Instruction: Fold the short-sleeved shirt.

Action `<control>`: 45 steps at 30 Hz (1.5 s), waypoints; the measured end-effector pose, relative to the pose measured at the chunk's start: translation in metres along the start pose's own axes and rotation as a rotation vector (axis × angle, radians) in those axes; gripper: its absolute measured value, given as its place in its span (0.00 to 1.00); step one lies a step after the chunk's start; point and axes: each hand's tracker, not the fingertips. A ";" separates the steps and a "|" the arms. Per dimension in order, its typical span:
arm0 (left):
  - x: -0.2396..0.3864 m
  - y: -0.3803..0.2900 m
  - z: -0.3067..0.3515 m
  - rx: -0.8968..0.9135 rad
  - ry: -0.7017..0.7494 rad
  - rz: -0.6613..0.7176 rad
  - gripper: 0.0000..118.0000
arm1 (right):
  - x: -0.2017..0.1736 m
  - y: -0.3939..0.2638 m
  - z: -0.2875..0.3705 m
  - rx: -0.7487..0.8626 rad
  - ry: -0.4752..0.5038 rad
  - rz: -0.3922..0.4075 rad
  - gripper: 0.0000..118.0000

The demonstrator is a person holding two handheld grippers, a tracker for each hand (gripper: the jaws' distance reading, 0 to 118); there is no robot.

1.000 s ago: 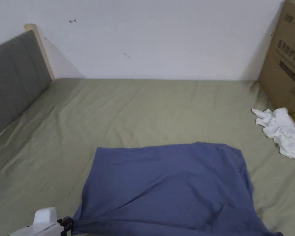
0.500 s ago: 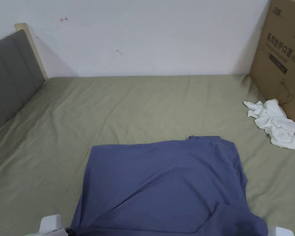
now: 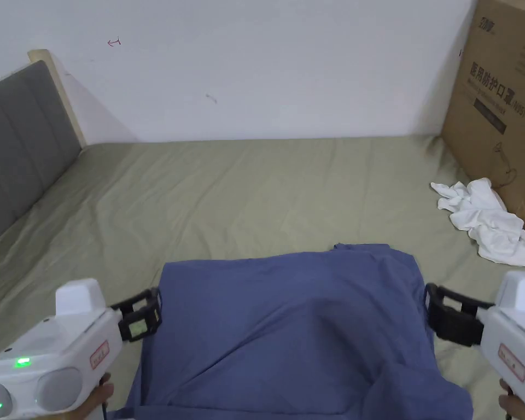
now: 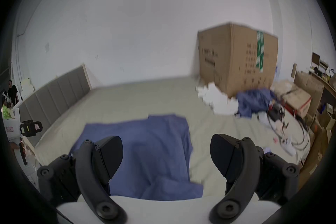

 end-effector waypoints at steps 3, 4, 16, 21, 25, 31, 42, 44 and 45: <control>0.009 0.014 0.003 0.096 0.000 0.004 0.65 | -0.013 0.018 0.010 0.085 -0.018 0.028 0.82; 0.012 0.017 0.005 0.114 0.001 0.002 0.57 | -0.016 0.021 0.011 0.105 -0.028 0.044 0.77; 0.035 0.018 0.020 0.203 -0.078 -0.052 0.00 | -0.036 0.021 0.016 0.180 -0.057 0.103 0.00; 0.018 0.007 0.005 0.029 -0.088 -0.050 0.00 | -0.031 0.017 0.015 0.161 -0.044 0.089 0.00; -0.007 -0.024 -0.010 -0.134 -0.049 -0.080 0.00 | -0.026 0.009 0.014 0.132 -0.042 0.095 0.00; -0.049 -0.078 -0.027 -0.362 -0.006 -0.015 0.12 | -0.017 -0.003 0.012 0.088 -0.046 0.076 0.00; -0.074 -0.138 -0.067 -0.583 0.094 -0.007 0.74 | -0.008 -0.025 0.009 0.009 -0.054 0.072 0.00; -0.075 -0.145 -0.071 -0.589 0.091 -0.009 0.43 | -0.005 -0.029 0.010 -0.002 -0.059 0.066 0.00; -0.074 -0.146 -0.072 -0.594 0.087 -0.004 0.24 | -0.003 -0.032 0.011 -0.012 -0.061 0.061 0.00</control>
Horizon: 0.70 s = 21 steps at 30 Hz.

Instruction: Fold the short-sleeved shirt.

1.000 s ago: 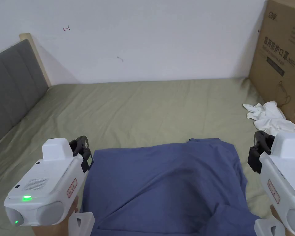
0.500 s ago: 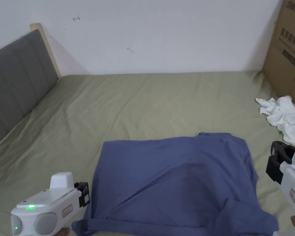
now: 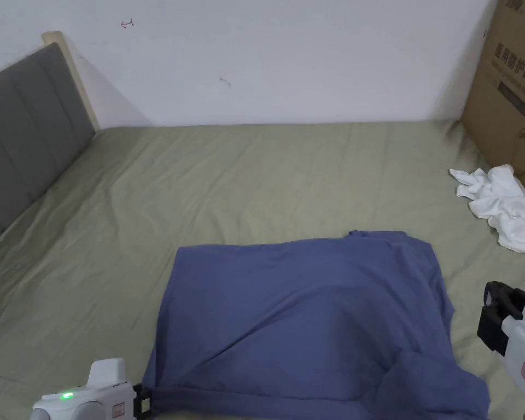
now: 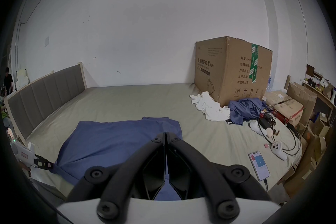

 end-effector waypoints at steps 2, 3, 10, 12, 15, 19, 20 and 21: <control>0.003 -0.002 0.000 -0.028 -0.036 0.000 0.11 | 0.004 -0.005 0.000 -0.017 -0.008 -0.010 0.00; 0.003 -0.001 -0.002 -0.048 -0.048 -0.006 0.08 | 0.006 -0.009 0.000 -0.030 -0.011 -0.017 0.00; 0.008 -0.001 0.015 -0.001 -0.078 -0.007 0.02 | 0.029 -0.072 -0.027 -0.300 -0.045 -0.092 0.73; 0.011 0.001 0.021 0.019 -0.076 -0.022 0.01 | 0.031 -0.100 -0.037 -0.397 -0.038 -0.104 0.77; 0.012 0.004 0.028 0.039 -0.085 -0.025 0.01 | 0.030 -0.136 -0.043 -0.507 -0.040 -0.104 0.77; 0.013 0.008 0.030 0.049 -0.089 -0.026 0.01 | 0.025 -0.161 -0.047 -0.587 -0.041 -0.088 0.60; 0.013 0.009 0.030 0.049 -0.089 -0.026 0.01 | 0.024 -0.163 -0.047 -0.580 -0.032 -0.087 0.43; 0.013 0.009 0.030 0.050 -0.087 -0.027 0.01 | 0.024 -0.166 -0.047 -0.576 -0.024 -0.082 0.18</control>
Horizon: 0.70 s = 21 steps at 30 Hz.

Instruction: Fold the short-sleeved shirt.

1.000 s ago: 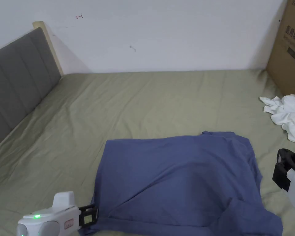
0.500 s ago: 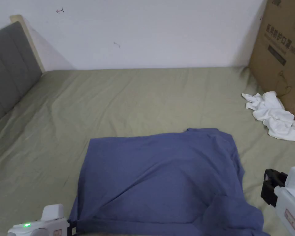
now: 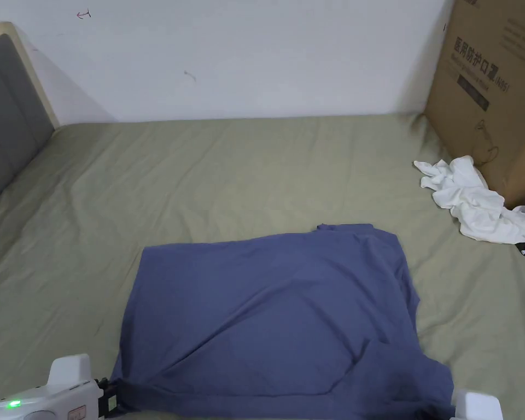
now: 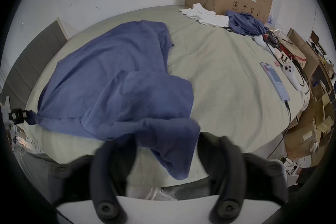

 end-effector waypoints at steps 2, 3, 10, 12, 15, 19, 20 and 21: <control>0.001 0.000 0.001 0.001 0.001 0.003 0.01 | -0.005 0.003 0.001 -0.008 -0.012 0.011 0.09; 0.002 0.001 0.001 0.003 0.002 0.004 0.01 | -0.004 0.003 0.005 0.014 0.009 0.010 0.01; -0.002 0.016 0.006 0.050 0.005 0.024 0.01 | -0.005 0.041 0.031 0.149 0.050 0.032 0.01; -0.003 0.028 0.007 0.071 0.008 0.030 0.01 | -0.008 0.061 0.038 0.207 0.055 0.043 0.01; -0.003 0.053 0.008 0.109 0.014 0.040 0.01 | -0.013 0.094 0.039 0.262 0.057 0.064 0.01; -0.008 0.089 -0.005 0.147 0.018 0.050 0.01 | -0.018 0.134 0.021 0.286 0.053 0.076 0.01; -0.008 0.097 -0.010 0.155 0.020 0.052 0.01 | -0.020 0.143 0.012 0.282 0.038 0.091 0.01; -0.006 0.107 -0.017 0.159 0.024 0.048 0.01 | -0.020 0.152 0.000 0.274 0.034 0.095 0.01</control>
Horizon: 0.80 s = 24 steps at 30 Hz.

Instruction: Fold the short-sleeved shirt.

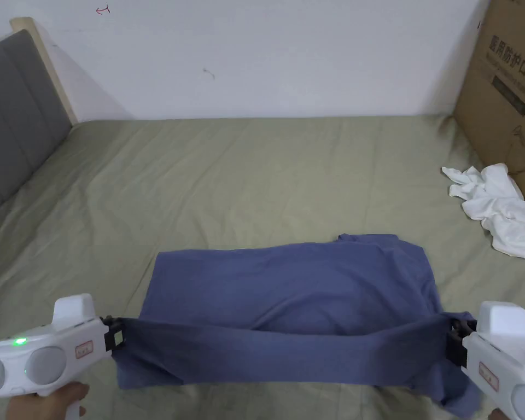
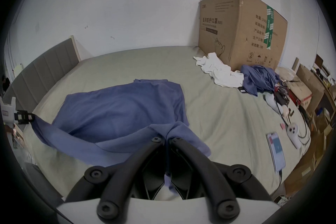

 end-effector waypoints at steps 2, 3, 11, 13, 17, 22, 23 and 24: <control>0.003 0.011 -0.020 -0.018 0.019 -0.025 0.01 | 0.003 0.008 -0.027 -0.037 -0.006 -0.011 0.01; 0.004 0.016 -0.032 -0.026 0.022 -0.034 0.01 | 0.004 0.009 -0.041 -0.059 -0.009 -0.014 0.01; 0.020 0.018 -0.119 -0.175 0.071 -0.107 0.01 | 0.008 0.003 -0.131 -0.253 -0.057 0.004 0.01; 0.013 0.011 -0.141 -0.206 0.088 -0.127 0.01 | 0.006 -0.001 -0.142 -0.281 -0.055 0.011 0.01; 0.012 -0.002 -0.152 -0.244 0.095 -0.125 0.01 | 0.004 -0.007 -0.151 -0.317 -0.058 -0.014 0.01; 0.020 0.016 -0.124 -0.181 0.043 -0.040 0.35 | 0.001 0.013 -0.116 -0.241 -0.059 -0.029 0.46; 0.023 0.022 -0.112 -0.160 0.017 -0.018 0.54 | -0.001 0.020 -0.104 -0.193 -0.059 -0.033 0.62; 0.024 0.029 -0.099 -0.122 0.000 -0.010 0.68 | -0.003 0.029 -0.087 -0.133 -0.046 -0.035 0.73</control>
